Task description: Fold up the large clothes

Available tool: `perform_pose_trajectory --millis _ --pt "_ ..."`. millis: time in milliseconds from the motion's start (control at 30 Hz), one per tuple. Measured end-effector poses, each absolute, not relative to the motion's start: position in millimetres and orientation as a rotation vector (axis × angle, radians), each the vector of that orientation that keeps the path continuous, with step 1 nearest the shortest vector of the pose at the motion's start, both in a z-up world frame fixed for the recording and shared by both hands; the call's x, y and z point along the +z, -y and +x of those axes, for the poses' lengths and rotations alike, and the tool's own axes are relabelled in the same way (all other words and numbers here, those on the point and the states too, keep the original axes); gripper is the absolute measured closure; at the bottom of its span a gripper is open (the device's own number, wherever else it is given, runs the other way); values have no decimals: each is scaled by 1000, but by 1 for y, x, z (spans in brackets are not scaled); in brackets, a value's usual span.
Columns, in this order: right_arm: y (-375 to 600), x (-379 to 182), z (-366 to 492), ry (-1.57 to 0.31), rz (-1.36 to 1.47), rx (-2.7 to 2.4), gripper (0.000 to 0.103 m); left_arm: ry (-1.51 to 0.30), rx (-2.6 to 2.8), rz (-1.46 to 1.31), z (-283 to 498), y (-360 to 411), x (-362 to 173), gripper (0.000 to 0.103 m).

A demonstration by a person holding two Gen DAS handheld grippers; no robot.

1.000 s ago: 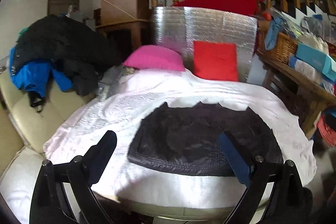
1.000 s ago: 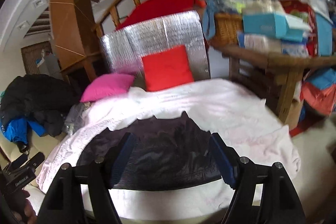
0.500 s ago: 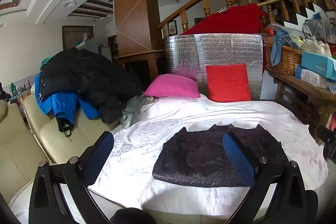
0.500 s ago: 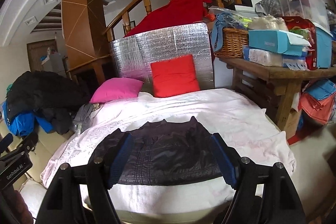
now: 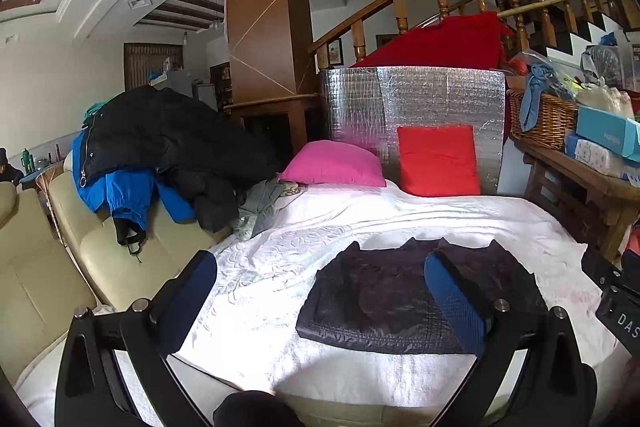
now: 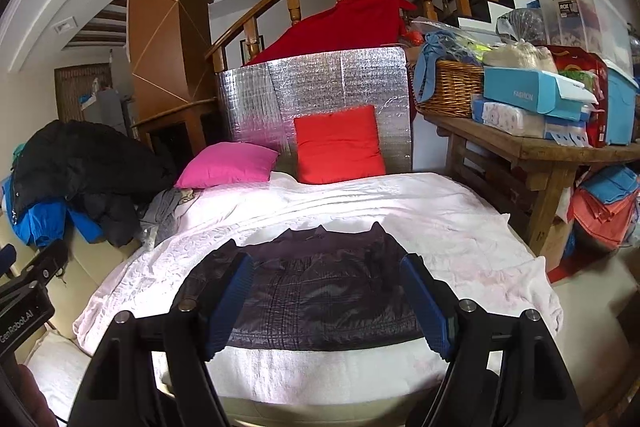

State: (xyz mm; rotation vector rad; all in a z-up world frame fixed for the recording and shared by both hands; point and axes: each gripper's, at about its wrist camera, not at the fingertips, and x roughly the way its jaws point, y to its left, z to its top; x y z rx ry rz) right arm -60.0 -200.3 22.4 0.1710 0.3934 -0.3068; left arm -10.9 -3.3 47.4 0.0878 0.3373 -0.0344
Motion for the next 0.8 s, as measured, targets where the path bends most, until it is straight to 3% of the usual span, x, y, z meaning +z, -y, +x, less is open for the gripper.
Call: perform_pose_trajectory --millis 800 --pt "197 17 -57 -411 137 -338 24 -323 -42 88 -20 1 54 0"
